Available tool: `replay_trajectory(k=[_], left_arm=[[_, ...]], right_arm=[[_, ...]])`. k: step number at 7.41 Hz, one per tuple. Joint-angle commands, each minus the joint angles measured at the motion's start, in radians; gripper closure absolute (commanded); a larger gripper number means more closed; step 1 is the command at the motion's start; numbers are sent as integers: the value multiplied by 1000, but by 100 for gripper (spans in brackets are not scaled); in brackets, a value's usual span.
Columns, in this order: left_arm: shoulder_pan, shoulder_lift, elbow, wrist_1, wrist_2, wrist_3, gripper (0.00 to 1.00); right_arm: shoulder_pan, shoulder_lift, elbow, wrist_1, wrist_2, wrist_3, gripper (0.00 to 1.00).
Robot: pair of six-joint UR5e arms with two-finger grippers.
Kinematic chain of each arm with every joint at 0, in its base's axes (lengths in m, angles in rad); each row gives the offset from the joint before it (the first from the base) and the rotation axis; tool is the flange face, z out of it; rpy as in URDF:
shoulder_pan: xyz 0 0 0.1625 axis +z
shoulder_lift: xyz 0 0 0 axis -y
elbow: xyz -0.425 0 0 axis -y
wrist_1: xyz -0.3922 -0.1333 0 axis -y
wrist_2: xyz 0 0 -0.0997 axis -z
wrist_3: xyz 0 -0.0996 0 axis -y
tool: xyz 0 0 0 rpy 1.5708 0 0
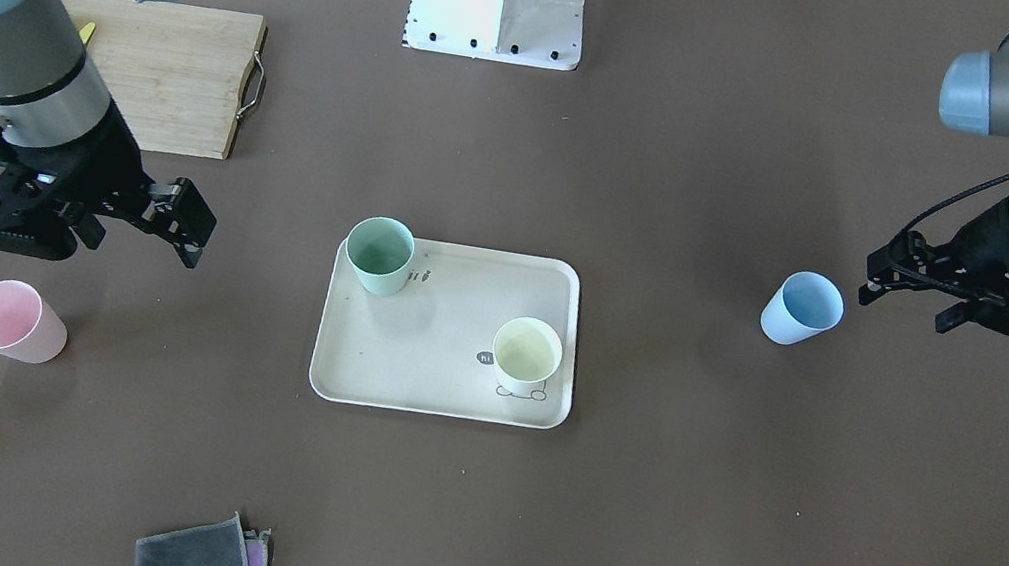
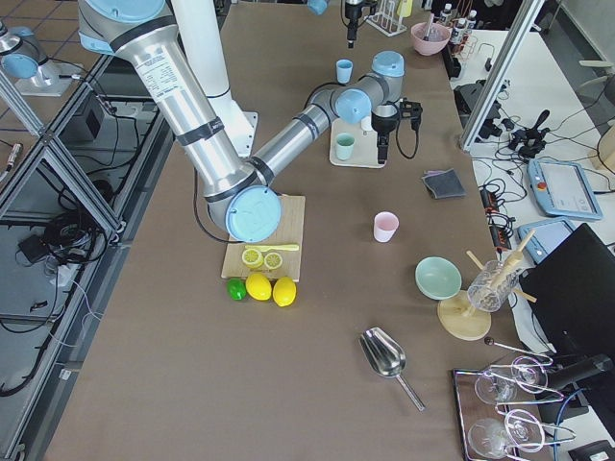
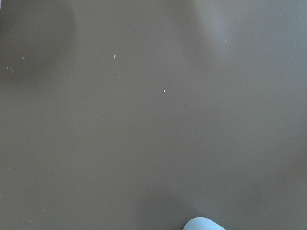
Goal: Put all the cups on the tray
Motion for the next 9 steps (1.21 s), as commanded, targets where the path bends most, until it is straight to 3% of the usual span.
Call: replay_trajectory(k=[1, 6, 7, 8, 9], left_arm=[[61, 34, 25, -68, 72, -37, 2], [104, 21, 134, -195, 85, -62, 4], [150, 21, 139, -227, 135, -130, 12], [182, 15, 142, -231, 163, -143, 46], [188, 10, 151, -231, 169, -140, 92]], right_arm=[[78, -72, 12, 9, 53, -148, 0], [103, -119, 34, 11, 67, -182, 0], [103, -129, 37, 11, 66, -182, 0], [103, -129, 35, 11, 64, -185, 0], [103, -131, 35, 11, 62, -185, 0]])
